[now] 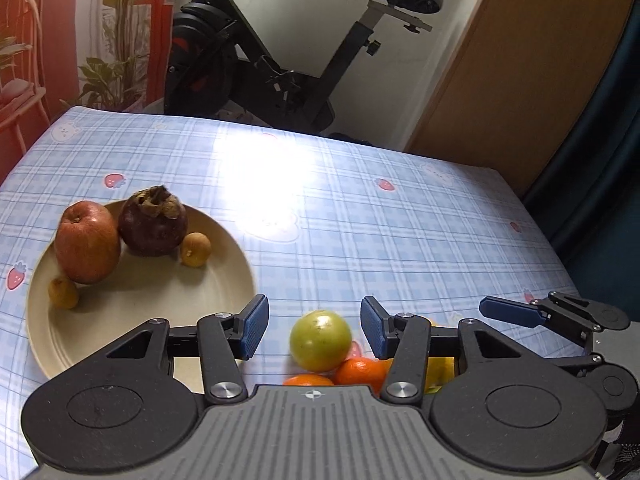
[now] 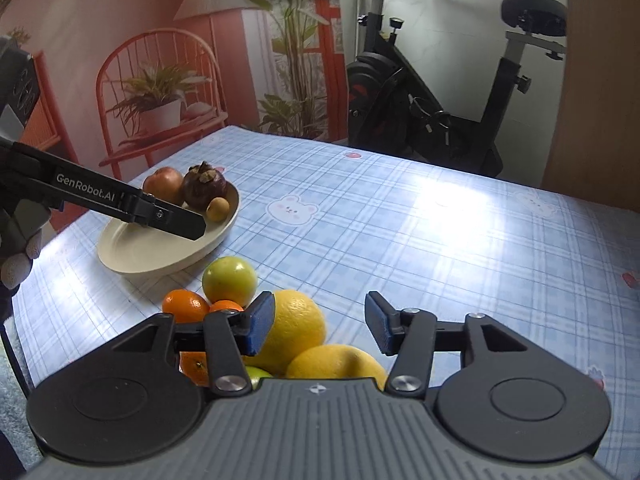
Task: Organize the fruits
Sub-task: 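Move both tools back to the cluster of citrus fruits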
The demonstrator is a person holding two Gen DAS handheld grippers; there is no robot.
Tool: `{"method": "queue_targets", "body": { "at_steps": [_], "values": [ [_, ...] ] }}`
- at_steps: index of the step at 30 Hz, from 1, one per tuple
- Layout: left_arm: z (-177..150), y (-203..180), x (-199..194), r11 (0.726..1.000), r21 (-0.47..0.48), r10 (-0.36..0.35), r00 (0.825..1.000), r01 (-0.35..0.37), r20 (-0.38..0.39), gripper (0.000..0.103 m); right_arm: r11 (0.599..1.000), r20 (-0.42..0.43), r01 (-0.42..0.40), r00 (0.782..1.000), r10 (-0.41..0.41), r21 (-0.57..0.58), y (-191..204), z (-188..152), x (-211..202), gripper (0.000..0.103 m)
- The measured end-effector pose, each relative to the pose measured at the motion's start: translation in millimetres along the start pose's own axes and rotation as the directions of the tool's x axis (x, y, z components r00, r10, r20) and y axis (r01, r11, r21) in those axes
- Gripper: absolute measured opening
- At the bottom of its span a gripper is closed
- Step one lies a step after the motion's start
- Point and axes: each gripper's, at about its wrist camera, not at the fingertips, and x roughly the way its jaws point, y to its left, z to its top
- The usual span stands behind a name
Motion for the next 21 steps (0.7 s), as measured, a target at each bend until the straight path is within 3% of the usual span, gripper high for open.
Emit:
{"method": "queue_targets", "body": {
  "at_steps": [4,6,12,21],
  "values": [
    [3,-25,7,0.997,0.057,-0.046,0.999,0.047,-0.026,0.05,1.0,-0.008,-0.004,1.0,0.004,0.029,-12,-12,-13,0.057],
    [4,-39,13,0.991,0.094,-0.086,0.995,0.091,-0.052,0.041,0.998,-0.022,-0.023,0.999,0.024,0.06,-18,-18,-18,0.057],
    [-1,-77,31,0.973,0.163,-0.147,0.983,0.163,-0.109,0.036,0.994,-0.025,-0.061,0.998,0.064,0.089,-24,-29,-33,0.062],
    [-4,-89,63,0.973,0.077,-0.2,0.961,0.217,-0.189,0.036,0.989,-0.083,-0.078,0.993,0.089,0.126,-29,-37,-19,0.062]
  ]
}}
